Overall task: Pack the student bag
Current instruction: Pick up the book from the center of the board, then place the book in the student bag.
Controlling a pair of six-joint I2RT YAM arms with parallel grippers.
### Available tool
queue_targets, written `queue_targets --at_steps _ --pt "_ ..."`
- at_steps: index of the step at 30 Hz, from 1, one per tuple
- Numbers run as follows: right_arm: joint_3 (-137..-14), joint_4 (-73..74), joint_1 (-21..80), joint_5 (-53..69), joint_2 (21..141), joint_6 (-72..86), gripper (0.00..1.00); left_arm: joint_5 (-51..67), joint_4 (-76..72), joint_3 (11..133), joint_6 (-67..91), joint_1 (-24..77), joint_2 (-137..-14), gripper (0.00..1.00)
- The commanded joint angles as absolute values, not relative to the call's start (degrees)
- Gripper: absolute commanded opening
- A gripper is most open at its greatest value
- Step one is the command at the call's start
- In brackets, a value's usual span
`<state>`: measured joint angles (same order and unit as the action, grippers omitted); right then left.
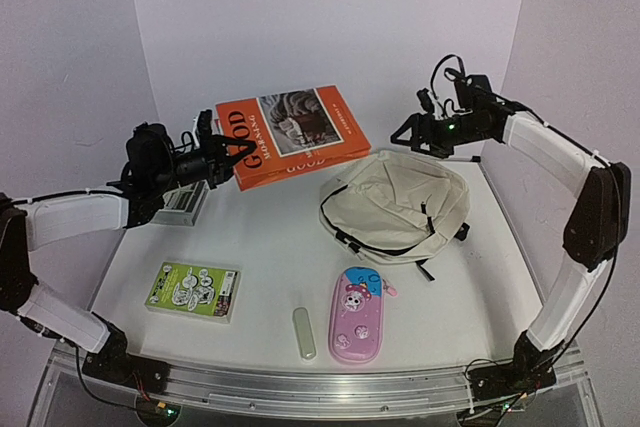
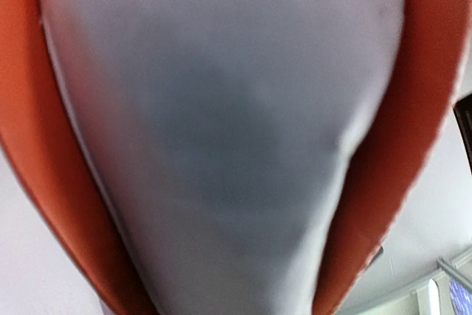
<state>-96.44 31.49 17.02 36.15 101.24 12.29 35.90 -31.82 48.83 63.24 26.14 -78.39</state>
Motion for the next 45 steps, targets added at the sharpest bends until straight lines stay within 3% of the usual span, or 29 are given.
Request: queue_targets --at_steps 1,11,20,24,35,45 --pt "-97.9 38.1 25.3 17.0 104.4 -3.0 0.77 23.8 -21.7 48.0 60.5 24.8 -71.5 0.15" --pt "-102.1 41.0 37.8 7.3 117.3 -10.9 0.78 11.2 -7.0 46.8 60.5 23.7 -64.7 0.14" --pt "-104.5 43.1 40.3 2.2 124.6 -13.4 0.76 9.7 -3.0 46.2 60.4 23.5 -62.3 0.14" --pt "-104.4 43.6 40.3 -0.1 125.2 -14.4 0.62 9.7 -3.0 46.0 60.3 23.4 -62.0 0.14" --pt "-107.8 46.1 40.2 -1.8 123.5 -14.2 0.00 9.9 -3.2 45.3 60.5 23.3 -62.0 0.14" --pt "-116.9 47.2 38.4 -3.1 120.4 -11.8 0.00 15.9 -9.4 40.6 63.8 22.8 -62.9 0.14"
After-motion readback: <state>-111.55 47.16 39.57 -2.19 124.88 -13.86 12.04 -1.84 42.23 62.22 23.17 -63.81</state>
